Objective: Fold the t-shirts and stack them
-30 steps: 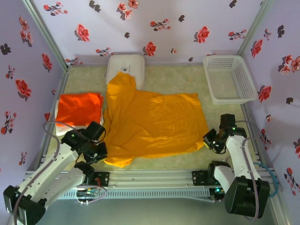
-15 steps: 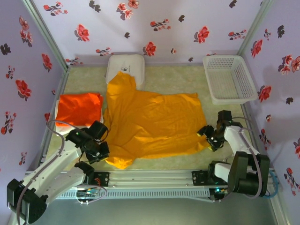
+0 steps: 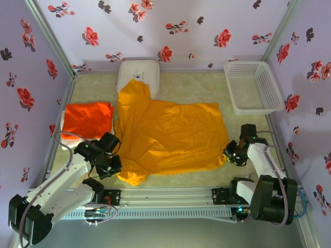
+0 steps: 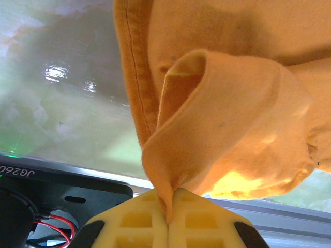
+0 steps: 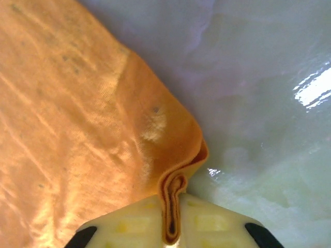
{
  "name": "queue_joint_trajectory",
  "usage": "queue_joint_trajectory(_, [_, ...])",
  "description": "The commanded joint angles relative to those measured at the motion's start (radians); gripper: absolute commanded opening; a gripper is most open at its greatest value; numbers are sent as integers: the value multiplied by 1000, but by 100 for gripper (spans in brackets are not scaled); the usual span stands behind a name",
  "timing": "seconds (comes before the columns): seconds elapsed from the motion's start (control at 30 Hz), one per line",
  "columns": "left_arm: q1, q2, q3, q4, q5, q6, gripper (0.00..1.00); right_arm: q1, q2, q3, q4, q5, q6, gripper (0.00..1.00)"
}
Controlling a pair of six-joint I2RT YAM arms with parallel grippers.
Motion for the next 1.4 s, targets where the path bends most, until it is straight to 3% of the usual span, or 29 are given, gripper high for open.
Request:
queue_joint_trajectory(0.0, [-2,-5,3,6,-11,22,0,6,-42,-21,-26,1,8,5])
queue_joint_trajectory(0.03, [-2,-8,4,7,-11,22,0,6,-43,-25,-23,-6,11,0])
queue_joint_trajectory(0.23, [15,-41,64,9,-20,46,0,6,-93,13,16,-44,27,0])
queue_joint_trajectory(0.37, [118,-20,219,39,-20,141,0,6,-118,148,20,-19,8,0])
queue_joint_trajectory(0.53, [259,157,551,66,1,305,0,6,3,403,71,-63,-28,0])
queue_joint_trajectory(0.67, [317,330,839,70,52,404,0,6,110,587,140,-99,8,0])
queue_joint_trajectory(0.8, [343,494,1170,31,75,505,0,6,184,768,218,-147,47,0])
queue_joint_trajectory(1.07, [356,662,1699,-11,121,615,0,6,228,1075,220,-136,10,0])
queue_joint_trajectory(1.17, [356,638,1740,17,168,668,0,7,178,1108,254,-118,-6,0])
queue_joint_trajectory(1.37, [356,447,1579,145,177,762,0,6,1,1045,326,-28,-41,0])
